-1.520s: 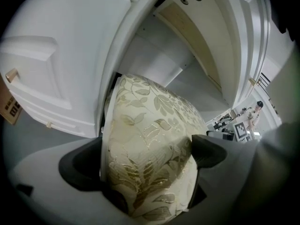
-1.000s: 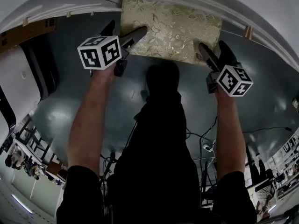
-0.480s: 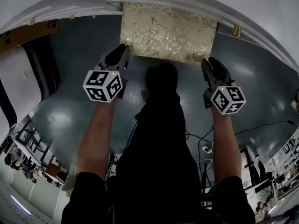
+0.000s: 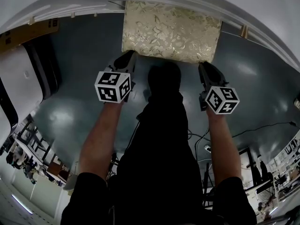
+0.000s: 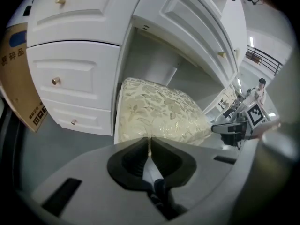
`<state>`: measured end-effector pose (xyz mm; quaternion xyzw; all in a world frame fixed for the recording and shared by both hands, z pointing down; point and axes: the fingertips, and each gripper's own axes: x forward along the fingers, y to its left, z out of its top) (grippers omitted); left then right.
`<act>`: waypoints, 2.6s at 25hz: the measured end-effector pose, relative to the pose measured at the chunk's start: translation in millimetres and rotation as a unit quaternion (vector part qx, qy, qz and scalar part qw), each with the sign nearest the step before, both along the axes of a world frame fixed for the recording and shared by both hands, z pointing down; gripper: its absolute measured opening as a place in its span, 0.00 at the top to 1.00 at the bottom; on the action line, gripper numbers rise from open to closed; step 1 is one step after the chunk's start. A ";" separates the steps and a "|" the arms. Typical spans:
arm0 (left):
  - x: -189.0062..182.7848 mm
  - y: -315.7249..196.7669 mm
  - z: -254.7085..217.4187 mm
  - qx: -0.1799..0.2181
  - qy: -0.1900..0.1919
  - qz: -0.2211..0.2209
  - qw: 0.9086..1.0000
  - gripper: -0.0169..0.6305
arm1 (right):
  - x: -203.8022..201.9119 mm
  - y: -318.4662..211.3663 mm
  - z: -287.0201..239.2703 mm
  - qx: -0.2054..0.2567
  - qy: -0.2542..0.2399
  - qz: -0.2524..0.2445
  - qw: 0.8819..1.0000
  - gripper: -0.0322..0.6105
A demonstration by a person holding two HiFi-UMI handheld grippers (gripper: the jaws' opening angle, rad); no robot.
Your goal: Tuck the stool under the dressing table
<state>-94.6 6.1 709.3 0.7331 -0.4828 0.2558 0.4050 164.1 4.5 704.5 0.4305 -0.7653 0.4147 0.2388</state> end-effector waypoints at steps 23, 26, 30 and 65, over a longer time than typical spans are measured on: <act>9.0 -104.7 15.4 0.041 0.002 0.002 0.999 0.94 | 6.7 -113.4 18.6 0.034 0.033 0.036 0.998 0.83; 11.1 -118.9 17.0 0.049 -0.004 -0.009 0.999 0.94 | 9.3 -127.9 19.2 0.042 0.030 0.043 0.998 0.83; 11.5 -140.0 10.8 0.070 -0.004 -0.011 0.997 0.94 | 9.5 -150.4 13.0 0.067 0.028 0.057 0.996 0.83; 7.5 -198.6 7.2 0.098 -0.006 -0.062 0.993 0.94 | 11.4 -200.9 9.9 0.110 0.015 0.079 0.991 0.83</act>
